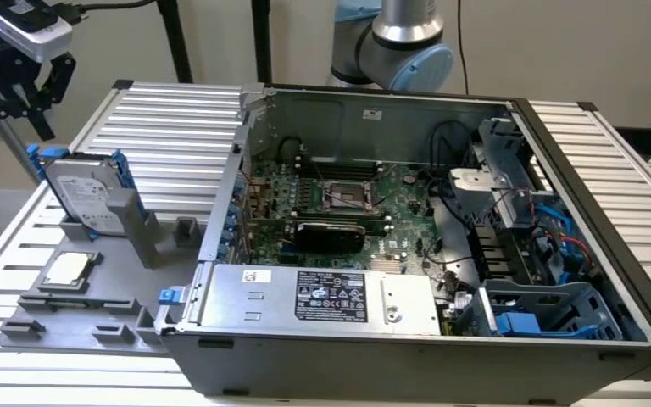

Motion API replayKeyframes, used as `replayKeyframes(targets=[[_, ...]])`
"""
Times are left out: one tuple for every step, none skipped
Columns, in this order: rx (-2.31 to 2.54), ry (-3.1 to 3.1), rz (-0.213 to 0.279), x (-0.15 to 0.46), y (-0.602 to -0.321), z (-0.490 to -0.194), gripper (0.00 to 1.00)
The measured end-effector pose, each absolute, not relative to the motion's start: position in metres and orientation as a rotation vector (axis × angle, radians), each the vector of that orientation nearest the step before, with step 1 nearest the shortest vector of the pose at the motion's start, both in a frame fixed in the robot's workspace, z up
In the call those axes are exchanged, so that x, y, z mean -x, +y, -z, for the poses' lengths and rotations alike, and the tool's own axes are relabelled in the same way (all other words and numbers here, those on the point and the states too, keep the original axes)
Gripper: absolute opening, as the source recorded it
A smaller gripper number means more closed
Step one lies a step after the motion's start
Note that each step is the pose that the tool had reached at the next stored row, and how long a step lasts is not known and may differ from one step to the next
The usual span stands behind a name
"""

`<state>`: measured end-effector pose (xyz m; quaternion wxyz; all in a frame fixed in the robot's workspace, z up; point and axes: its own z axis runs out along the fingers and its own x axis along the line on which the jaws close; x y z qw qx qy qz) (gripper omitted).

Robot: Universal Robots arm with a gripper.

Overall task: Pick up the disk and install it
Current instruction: 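Pick up the disk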

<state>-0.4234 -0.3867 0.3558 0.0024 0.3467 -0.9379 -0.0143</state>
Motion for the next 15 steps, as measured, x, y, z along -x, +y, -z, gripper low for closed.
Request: replayKeyframes(targets=[[-1.114, -2.932, 0.045, 0.4234, -0.3867, -0.3556, 0.00], [-1.140, -2.921, 0.045, 0.4234, -0.3867, -0.3554, 0.00], [-1.166, -2.911, 0.045, 0.4234, -0.3867, -0.3552, 0.00], [-1.193, -2.900, 0.045, 0.4234, -0.3867, -0.3549, 0.00], [-1.219, -2.889, 0.044, 0.4234, -0.3867, -0.3548, 0.00], [-1.245, -2.877, 0.044, 0.4234, -0.3867, -0.3545, 0.00], [-1.273, -2.865, 0.044, 0.4234, -0.3867, -0.3543, 0.00], [-1.298, -2.853, 0.044, 0.4234, -0.3867, -0.3540, 0.00], [-1.325, -2.840, 0.044, 0.4234, -0.3867, -0.3538, 0.00], [-1.349, -2.829, 0.044, 0.4234, -0.3867, -0.3536, 0.00], [-1.375, -2.816, 0.044, 0.4234, -0.3867, -0.3534, 0.00], [-1.400, -2.803, 0.044, 0.4234, -0.3867, -0.3531, 0.00], [-1.426, -2.790, 0.044, 0.4234, -0.3867, -0.3529, 0.00], [-1.451, -2.776, 0.044, 0.4234, -0.3867, -0.3526, 0.00], [-1.476, -2.763, 0.043, 0.4234, -0.3867, -0.3524, 0.00]])
